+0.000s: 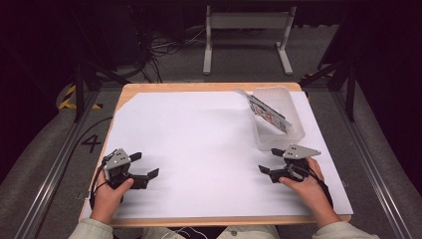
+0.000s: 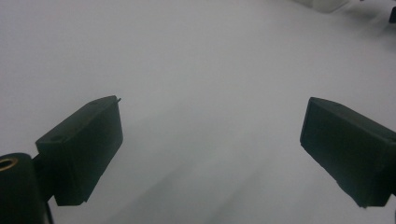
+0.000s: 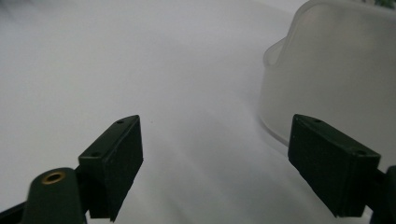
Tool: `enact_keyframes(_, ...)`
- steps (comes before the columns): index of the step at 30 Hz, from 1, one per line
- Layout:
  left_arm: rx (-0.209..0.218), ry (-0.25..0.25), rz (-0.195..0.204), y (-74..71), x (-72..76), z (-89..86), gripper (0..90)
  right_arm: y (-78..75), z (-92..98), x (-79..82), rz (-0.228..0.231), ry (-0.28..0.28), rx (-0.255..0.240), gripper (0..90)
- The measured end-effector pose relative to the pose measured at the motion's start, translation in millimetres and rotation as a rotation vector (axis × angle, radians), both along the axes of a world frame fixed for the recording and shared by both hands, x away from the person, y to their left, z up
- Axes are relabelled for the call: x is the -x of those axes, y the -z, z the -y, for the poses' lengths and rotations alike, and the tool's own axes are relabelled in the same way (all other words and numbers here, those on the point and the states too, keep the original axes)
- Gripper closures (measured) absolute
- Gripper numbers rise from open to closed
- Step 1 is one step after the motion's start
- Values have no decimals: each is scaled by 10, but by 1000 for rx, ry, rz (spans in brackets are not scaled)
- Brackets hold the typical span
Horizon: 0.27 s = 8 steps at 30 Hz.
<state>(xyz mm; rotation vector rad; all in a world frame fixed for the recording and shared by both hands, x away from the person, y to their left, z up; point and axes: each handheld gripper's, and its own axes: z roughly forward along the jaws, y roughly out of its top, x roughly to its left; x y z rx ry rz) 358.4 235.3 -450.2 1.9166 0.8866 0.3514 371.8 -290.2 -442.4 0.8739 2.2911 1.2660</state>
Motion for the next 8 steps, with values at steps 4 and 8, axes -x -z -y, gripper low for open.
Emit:
enact_keyframes(4, -48, 2, -20, 16, -3, 30, 69, -1, -7, -11, -14, -6, 8, 162)
enact_keyframes(8, -97, 0, -79, 34, -5, 56, 74, -6, 1, -3, -7, -3, 3, 161)
